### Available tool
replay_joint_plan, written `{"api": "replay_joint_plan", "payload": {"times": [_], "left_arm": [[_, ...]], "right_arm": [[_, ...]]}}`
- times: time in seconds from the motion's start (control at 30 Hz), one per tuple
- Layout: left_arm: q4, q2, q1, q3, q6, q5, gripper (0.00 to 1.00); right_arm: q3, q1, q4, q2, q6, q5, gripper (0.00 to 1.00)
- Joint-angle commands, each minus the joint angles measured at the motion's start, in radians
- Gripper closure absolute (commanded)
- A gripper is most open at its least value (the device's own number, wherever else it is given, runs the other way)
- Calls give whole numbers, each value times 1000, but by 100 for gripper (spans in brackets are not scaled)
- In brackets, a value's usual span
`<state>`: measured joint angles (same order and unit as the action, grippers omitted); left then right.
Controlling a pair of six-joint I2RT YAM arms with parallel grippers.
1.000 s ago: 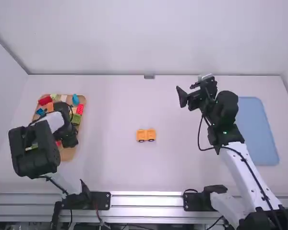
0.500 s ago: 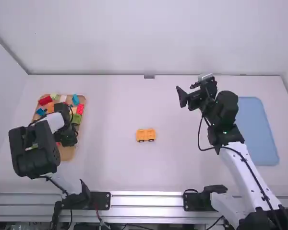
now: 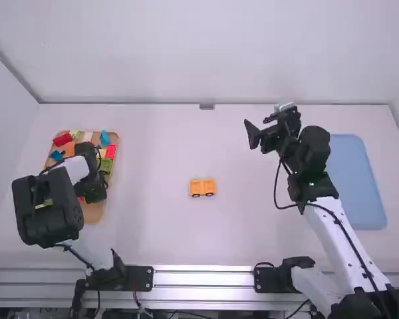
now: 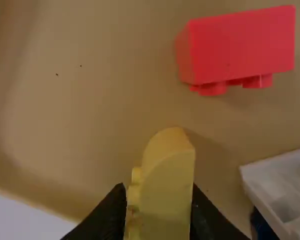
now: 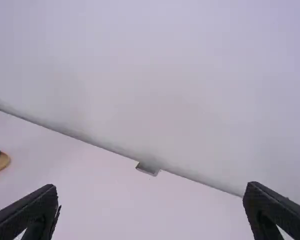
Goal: Assemble lego blocks to make yellow taxi
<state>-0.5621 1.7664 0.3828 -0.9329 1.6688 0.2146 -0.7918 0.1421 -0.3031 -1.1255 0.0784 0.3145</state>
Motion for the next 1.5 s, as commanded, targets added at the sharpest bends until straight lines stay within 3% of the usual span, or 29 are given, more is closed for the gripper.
{"api": "replay_joint_plan", "payload": {"times": [0.0, 0.07, 0.1, 0.17, 0.43, 0.63, 0.83, 1.0, 1.17, 1.33, 1.47], "left_arm": [[-9, 11, 4, 11, -1, 15, 75], [-12, 8, 5, 11, -1, 15, 81], [-11, 4, 5, 11, -2, 15, 94], [-3, -2, 4, 11, -1, 15, 98], [-61, -3, 5, 3, -13, 63, 96], [-114, -41, 3, -103, -332, 109, 98], [-164, -152, -17, -188, -493, 157, 98], [-68, -359, -118, -142, -739, 164, 98], [147, -555, -311, -56, -1191, 43, 98], [291, -615, -510, -7, -1550, -127, 98], [325, -589, -615, -6, -1746, -212, 98]], "right_arm": [[-39, 3, -5, -6, -3, -1, 1], [-39, 3, -5, -6, -3, 0, 1], [-39, 3, -5, -6, -3, -1, 2], [-39, 3, -5, -6, -4, -1, 2], [-39, 3, -6, -6, -3, -1, 1], [-38, 3, -2, -6, -75, 83, 1], [-38, 3, -13, -6, -138, 100, 1], [-39, 3, -37, -35, -220, 98, 2], [-41, 3, -139, -142, -296, 175, 1], [-42, 2, -290, -276, -417, 369, 2], [-86, -8, -278, -360, -470, 536, 2]]}}
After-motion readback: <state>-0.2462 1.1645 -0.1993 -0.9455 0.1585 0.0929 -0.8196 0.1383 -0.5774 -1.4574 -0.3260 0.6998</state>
